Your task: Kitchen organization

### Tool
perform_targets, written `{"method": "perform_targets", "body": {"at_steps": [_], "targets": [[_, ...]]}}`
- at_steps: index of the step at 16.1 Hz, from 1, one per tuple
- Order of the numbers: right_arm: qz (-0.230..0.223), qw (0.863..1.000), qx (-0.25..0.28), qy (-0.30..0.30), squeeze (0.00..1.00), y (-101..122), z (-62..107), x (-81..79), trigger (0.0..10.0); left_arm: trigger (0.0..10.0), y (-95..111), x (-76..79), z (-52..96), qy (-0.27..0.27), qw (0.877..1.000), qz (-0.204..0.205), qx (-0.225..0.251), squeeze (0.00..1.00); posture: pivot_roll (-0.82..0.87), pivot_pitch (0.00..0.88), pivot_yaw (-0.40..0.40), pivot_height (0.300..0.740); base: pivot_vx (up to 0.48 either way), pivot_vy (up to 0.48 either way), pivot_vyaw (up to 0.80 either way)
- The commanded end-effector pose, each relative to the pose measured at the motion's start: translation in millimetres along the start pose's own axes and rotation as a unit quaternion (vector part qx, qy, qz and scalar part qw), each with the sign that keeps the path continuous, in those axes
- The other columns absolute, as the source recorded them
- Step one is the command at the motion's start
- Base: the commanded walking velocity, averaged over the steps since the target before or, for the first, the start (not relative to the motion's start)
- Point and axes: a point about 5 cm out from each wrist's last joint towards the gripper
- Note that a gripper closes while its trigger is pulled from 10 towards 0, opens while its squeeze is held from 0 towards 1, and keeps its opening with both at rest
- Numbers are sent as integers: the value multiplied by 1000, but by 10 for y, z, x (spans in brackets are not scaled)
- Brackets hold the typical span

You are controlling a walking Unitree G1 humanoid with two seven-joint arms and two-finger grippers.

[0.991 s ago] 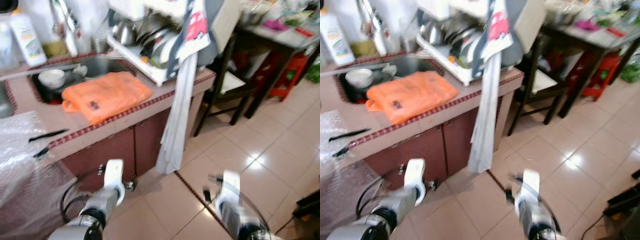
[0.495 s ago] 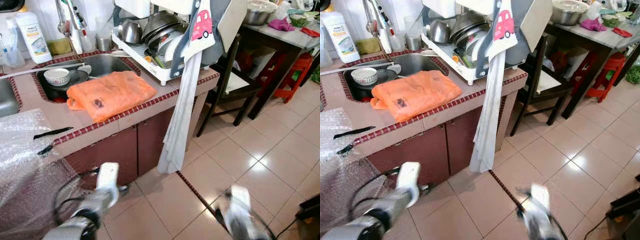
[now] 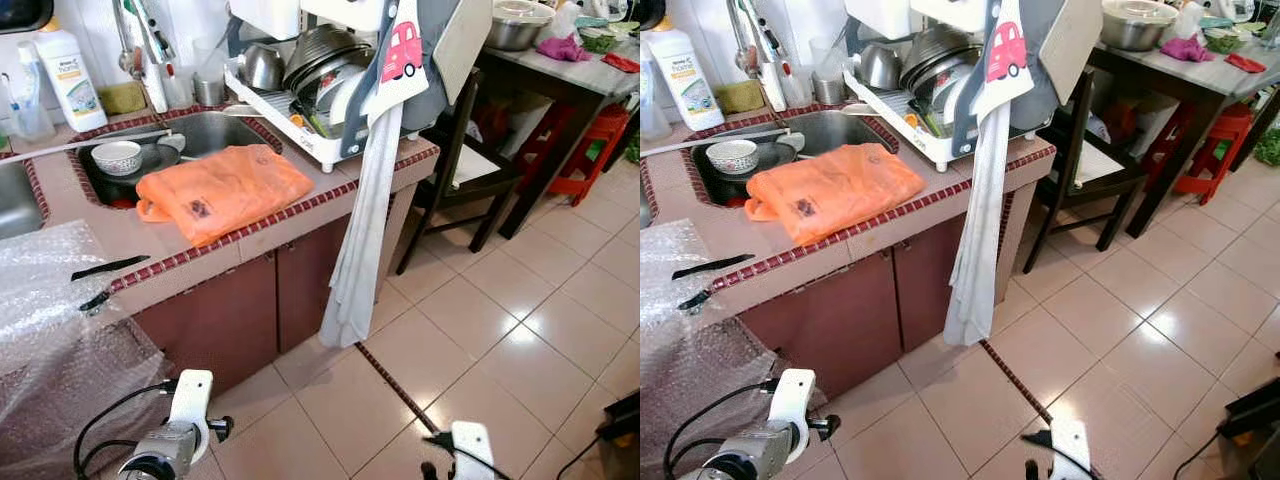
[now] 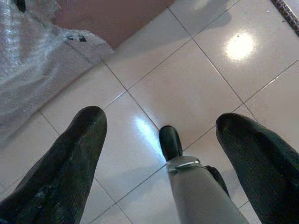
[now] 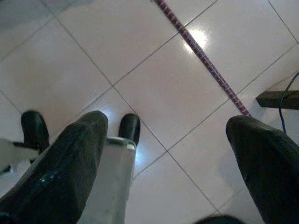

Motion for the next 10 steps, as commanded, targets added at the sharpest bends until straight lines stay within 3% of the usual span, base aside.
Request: {"method": "perform_targets", "body": {"at_steps": [1, 2, 3, 10], "targets": [[29, 1000, 10, -1, 0, 37, 1, 31, 10000, 10000, -37, -15, 2, 3, 1000, -10, -3, 0, 18, 1, -39, 740, 0, 0, 800], [20, 1000, 11, -3, 0, 38, 1, 37, 10000, 10000, 3, -44, 6, 13, 998, -62, 16, 0, 12, 7, -37, 740, 0, 0, 800], [18, 1000, 11, -3, 0, 38, 1, 39, 10000, 10000, 6, -49, 7, 16, 997, -68, 19, 0, 10, 10, -37, 740, 0, 0, 800], [33, 999, 1, -7, 0, -51, 21, 135, 10000, 10000, -30, -24, 7, 4, 999, -33, 30, 0, -2, 17, -43, 740, 0, 0, 800]]}}
Point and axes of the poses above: a point about 5 cm out from each wrist's last joint towards the gripper, its own z axis pointing back from the gripper into the wrist, its own y axis along the axis of the wrist's last joint, x = y × z, and after that the axes turned 6 degrees about -z, right-handed
